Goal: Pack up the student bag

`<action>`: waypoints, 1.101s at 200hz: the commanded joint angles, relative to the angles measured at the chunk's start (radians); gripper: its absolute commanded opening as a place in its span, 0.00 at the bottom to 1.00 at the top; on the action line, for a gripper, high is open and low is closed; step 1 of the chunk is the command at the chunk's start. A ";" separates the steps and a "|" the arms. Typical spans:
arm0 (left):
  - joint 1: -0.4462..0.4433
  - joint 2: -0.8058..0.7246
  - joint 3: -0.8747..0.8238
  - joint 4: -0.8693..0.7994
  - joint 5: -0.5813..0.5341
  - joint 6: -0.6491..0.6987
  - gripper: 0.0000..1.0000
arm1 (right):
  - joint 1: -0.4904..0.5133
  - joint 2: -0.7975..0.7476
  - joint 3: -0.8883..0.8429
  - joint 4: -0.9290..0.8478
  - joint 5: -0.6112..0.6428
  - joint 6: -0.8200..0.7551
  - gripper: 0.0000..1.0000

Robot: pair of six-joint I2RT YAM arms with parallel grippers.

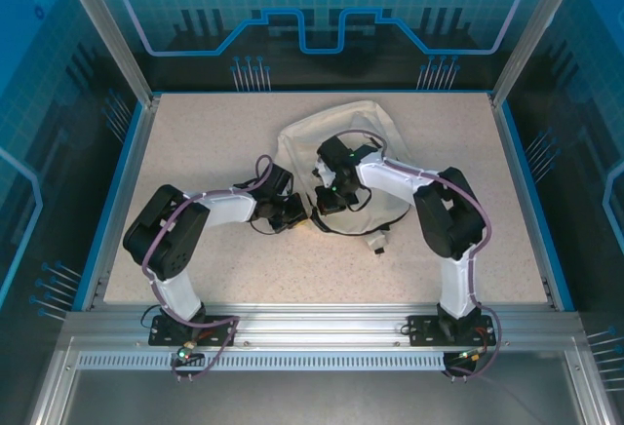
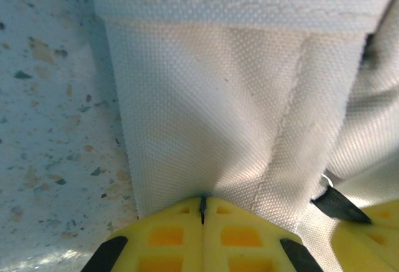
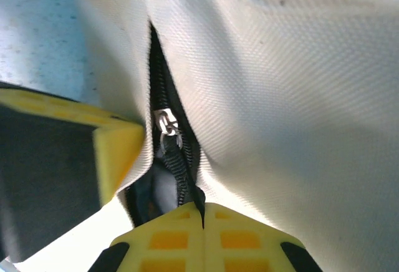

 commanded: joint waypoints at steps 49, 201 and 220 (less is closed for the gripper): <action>0.001 -0.068 0.032 -0.117 -0.061 0.045 0.03 | 0.000 -0.126 -0.091 -0.044 -0.102 0.003 0.00; 0.015 0.063 0.294 -0.264 -0.134 0.078 0.40 | -0.002 -0.120 -0.109 0.075 -0.211 0.114 0.00; 0.014 0.072 0.291 -0.265 -0.128 0.080 0.35 | -0.003 -0.118 -0.109 0.074 -0.213 0.115 0.00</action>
